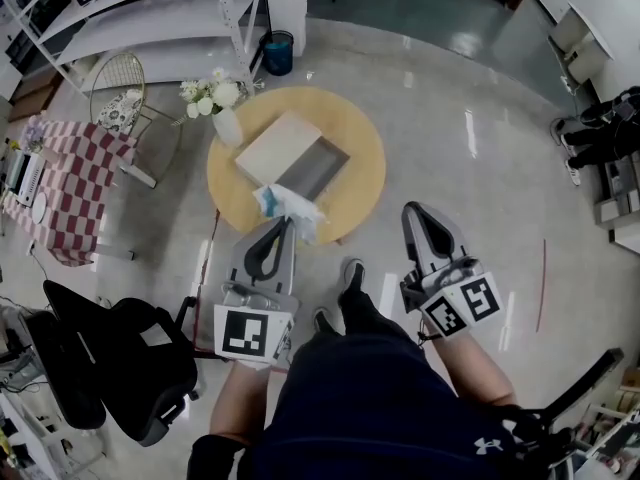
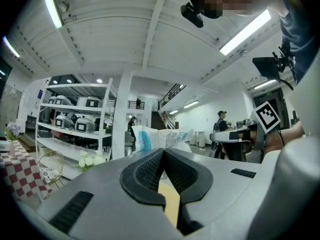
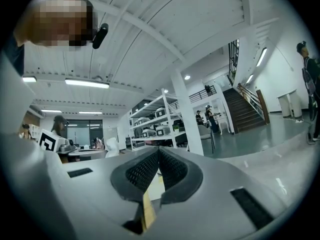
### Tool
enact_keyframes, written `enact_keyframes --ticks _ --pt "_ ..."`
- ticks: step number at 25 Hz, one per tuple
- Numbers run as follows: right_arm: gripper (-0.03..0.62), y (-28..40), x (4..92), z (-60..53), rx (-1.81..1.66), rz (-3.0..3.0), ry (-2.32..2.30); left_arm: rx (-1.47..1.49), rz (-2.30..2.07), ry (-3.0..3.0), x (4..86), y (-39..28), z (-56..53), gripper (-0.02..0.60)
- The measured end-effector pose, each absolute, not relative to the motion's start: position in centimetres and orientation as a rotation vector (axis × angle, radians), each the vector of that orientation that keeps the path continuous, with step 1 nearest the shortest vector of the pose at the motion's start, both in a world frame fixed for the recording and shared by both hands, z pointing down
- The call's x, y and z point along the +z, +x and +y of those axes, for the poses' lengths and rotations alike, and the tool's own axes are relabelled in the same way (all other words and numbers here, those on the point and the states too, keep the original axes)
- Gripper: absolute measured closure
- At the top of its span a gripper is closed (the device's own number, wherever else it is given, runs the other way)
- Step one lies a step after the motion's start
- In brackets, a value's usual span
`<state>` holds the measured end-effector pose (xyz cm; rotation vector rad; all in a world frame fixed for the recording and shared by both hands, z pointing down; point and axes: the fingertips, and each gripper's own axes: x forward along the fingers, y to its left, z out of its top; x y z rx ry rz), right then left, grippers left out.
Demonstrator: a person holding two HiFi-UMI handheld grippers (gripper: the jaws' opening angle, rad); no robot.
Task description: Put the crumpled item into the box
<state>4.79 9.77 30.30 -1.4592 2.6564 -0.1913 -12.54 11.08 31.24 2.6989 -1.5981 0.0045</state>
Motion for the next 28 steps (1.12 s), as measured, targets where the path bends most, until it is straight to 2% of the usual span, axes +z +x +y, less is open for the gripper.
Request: enact_keyframes --ticks 28 --pt "0.592 7.9 32.5 -9.2 -0.361 2.714 -1.246 0.209 -1.735 2.618 32.1 -8.3 -5.0 0.565"
